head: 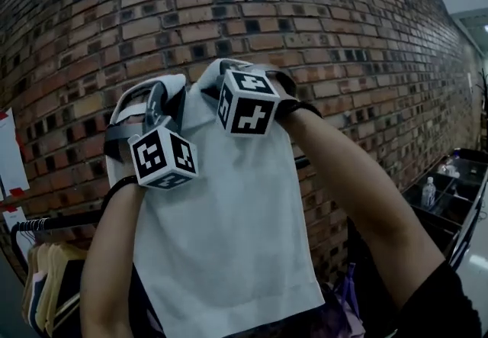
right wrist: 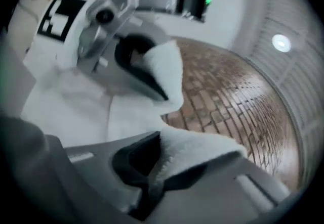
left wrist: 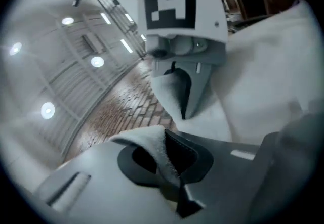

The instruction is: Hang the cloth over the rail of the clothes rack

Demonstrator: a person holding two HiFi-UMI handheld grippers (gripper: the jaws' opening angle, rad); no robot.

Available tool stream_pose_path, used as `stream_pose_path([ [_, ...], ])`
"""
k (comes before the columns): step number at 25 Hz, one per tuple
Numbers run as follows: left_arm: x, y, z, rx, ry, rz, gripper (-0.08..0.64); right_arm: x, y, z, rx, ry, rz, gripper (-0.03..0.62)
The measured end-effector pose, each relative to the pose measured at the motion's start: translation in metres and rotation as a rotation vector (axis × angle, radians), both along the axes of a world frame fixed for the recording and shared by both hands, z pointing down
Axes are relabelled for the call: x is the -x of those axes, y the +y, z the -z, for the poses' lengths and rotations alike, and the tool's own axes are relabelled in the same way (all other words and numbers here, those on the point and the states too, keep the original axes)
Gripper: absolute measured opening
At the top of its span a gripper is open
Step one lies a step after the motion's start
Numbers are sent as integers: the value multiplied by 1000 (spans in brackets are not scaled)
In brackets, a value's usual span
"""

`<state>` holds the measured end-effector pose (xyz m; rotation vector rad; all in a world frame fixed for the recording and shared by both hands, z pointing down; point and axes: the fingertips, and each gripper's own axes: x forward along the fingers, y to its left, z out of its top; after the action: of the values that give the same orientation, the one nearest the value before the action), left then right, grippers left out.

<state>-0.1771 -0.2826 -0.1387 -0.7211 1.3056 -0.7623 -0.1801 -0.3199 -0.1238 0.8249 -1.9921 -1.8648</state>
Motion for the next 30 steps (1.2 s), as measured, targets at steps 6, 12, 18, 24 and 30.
stream_pose_path([
  [6, 26, -108, -123, 740, 107, 125, 20, 1, -104, -118, 172, 440, -270, 11],
  [12, 49, -125, -231, 1350, 397, 139, 21, -10, -129, -211, 603, 549, -246, 12],
  [18, 44, -90, -293, 1738, 731, 123, 161, -7, -122, -243, 1015, 507, -109, 49],
  [24, 24, -105, -254, 1582, 718, -176, 347, 13, -93, -215, 1165, 347, 138, 229],
  [30, 26, -107, -251, 1563, 709, -175, 347, 10, -96, -211, 1179, 305, 133, 229],
])
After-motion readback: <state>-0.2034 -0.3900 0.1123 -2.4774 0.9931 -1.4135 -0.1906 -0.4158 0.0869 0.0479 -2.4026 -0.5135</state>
